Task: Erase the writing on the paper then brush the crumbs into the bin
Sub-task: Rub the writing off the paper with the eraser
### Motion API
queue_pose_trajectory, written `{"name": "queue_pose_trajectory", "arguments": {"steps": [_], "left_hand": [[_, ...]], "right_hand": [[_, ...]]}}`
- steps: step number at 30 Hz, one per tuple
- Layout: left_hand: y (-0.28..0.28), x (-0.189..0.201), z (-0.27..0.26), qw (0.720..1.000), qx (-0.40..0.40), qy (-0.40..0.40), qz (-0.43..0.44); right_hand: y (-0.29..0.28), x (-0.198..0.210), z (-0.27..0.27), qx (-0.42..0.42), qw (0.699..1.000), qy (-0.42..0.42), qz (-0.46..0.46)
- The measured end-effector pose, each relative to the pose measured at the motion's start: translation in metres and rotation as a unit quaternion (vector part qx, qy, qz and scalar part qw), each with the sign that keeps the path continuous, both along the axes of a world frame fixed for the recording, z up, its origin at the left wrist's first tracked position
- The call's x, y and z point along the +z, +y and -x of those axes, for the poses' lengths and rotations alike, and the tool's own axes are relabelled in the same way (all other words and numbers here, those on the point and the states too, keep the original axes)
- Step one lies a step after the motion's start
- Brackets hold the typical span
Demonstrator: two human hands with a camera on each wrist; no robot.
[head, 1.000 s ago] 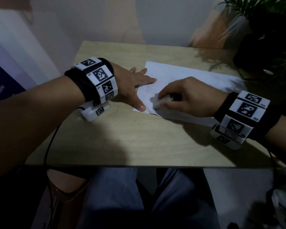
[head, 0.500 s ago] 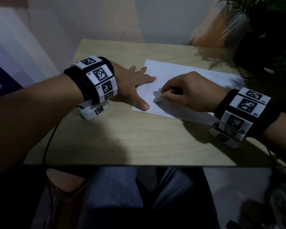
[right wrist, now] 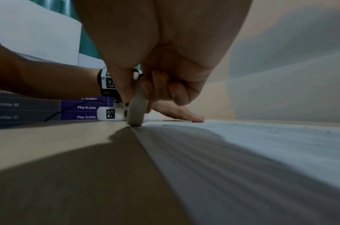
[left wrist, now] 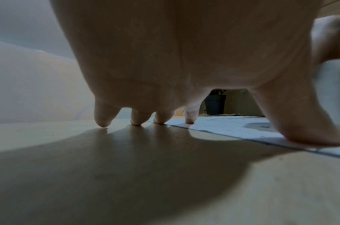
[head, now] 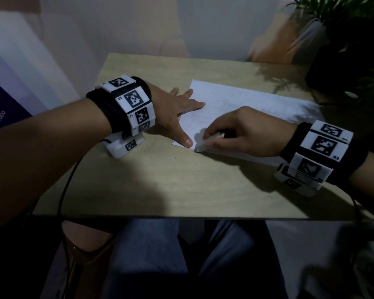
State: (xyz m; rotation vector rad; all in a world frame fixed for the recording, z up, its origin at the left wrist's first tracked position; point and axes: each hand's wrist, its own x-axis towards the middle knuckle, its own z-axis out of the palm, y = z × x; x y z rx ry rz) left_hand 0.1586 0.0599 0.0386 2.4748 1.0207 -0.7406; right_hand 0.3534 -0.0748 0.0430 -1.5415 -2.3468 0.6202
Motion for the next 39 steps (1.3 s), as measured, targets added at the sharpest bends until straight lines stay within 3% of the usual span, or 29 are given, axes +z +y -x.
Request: {"name": "queue_pose_trajectory", "arguments": {"steps": [6,11,16,21,27,32,37,39], "left_hand": [[0.000,0.000,0.001,1.000,0.001,-0.004,0.003],[-0.001,0.003,-0.001,1.000,0.004,0.003,0.007],[-0.002,0.005,-0.001,1.000,0.008,0.003,0.012],[-0.003,0.006,-0.001,1.000,0.010,0.004,0.016],[-0.005,0.003,0.000,1.000,0.006,-0.004,0.002],[-0.005,0.006,0.000,1.000,0.012,0.001,0.011],[-0.005,0.009,-0.002,1.000,0.011,0.005,0.018],[-0.005,0.009,-0.002,1.000,0.012,0.004,0.016]], "right_hand": [[0.008,-0.003,-0.004,-0.034,0.992,-0.061,-0.106],[0.000,-0.001,0.000,0.001,1.000,-0.005,0.001],[0.008,-0.004,-0.005,-0.042,0.993,-0.052,-0.094],[0.001,-0.001,-0.002,-0.006,1.000,-0.014,-0.008],[0.010,-0.005,-0.007,-0.052,0.991,-0.065,-0.103],[0.004,-0.002,-0.005,-0.014,1.000,-0.007,-0.009],[0.009,-0.003,-0.005,-0.045,0.994,-0.051,-0.086],[0.006,-0.003,-0.004,-0.029,0.996,-0.046,-0.077]]}}
